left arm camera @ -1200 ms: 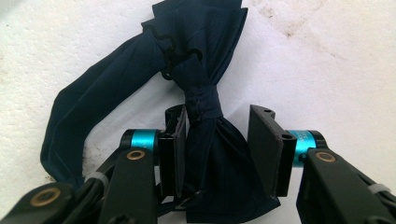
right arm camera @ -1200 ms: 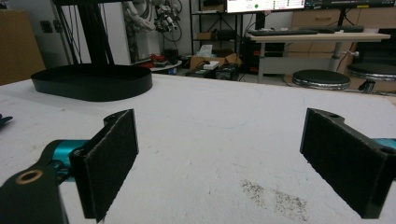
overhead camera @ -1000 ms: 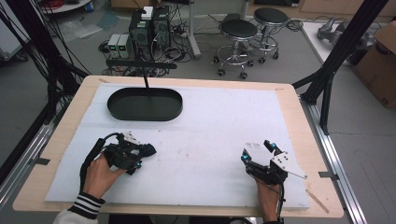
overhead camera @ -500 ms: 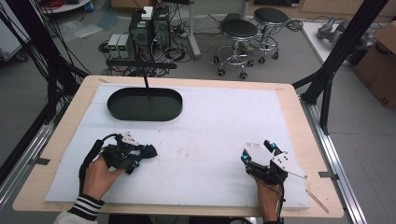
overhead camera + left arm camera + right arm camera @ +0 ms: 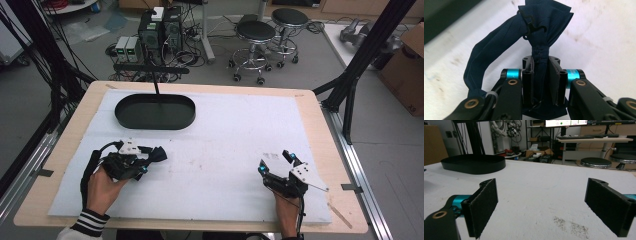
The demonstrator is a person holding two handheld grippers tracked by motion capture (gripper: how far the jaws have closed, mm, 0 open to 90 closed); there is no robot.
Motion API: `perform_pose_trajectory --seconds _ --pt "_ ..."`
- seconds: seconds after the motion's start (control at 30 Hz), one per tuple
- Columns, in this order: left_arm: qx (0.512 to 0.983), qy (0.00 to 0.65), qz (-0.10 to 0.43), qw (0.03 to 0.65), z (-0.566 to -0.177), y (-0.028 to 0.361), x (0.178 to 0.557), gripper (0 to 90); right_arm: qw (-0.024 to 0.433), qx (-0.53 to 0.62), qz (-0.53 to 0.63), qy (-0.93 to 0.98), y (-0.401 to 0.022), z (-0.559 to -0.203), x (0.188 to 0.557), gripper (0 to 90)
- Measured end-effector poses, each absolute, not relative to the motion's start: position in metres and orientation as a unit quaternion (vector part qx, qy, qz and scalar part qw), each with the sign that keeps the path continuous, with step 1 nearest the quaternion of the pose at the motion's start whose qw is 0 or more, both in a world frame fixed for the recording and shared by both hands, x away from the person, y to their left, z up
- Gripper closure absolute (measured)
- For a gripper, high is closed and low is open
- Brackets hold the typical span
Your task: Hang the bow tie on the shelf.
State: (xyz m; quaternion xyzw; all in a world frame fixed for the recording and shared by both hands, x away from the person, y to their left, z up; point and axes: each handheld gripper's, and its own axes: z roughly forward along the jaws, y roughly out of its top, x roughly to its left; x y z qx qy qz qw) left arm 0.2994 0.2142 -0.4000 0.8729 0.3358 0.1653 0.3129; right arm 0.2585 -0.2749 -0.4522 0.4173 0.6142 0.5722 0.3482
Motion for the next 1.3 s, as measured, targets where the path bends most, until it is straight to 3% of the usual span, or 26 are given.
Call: perform_pose_trajectory --seconds 0.43,0.7,1.3 --pt "0.829 0.315 0.200 0.417 -0.381 0.229 0.302 75.0 0.351 0.416 0.570 0.616 -0.275 -0.452 0.259 10.4" --pt "0.780 0.304 0.257 0.483 -0.366 0.241 0.316 75.0 0.351 0.414 0.570 0.616 -0.275 -0.452 0.258 10.4" --pt "0.759 0.302 0.275 0.506 -0.336 0.256 0.351 74.9 0.351 0.415 0.571 0.615 -0.275 -0.452 0.258 10.4"
